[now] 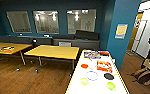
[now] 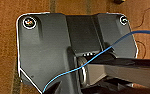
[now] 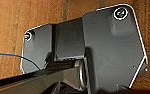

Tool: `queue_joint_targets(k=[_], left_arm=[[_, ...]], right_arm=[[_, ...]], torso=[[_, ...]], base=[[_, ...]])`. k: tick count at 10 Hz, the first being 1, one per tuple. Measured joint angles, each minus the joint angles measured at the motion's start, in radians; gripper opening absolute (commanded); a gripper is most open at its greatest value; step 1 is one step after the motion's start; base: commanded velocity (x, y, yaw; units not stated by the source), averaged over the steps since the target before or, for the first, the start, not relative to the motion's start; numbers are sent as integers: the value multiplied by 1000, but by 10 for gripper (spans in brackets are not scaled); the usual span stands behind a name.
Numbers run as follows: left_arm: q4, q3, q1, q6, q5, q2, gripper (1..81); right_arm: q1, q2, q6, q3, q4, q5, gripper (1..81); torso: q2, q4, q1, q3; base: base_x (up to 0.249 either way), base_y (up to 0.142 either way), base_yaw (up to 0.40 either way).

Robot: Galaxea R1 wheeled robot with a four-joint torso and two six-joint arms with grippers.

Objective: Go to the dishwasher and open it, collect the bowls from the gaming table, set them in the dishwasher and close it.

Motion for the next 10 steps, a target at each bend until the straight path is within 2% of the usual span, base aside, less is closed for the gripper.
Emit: queue_joint_targets(k=[3, 10], left_arm=[[0, 0, -8, 0, -1, 0, 811], [0, 0, -3, 0, 0, 0, 811]], right_arm=[[3, 0, -1, 0, 0, 1, 811], [-4, 0, -4, 0, 0, 0, 811]], torso=[[0, 0, 1, 0], [1, 0, 0, 0]], base=[[121, 0, 0], [0, 0, -23]])
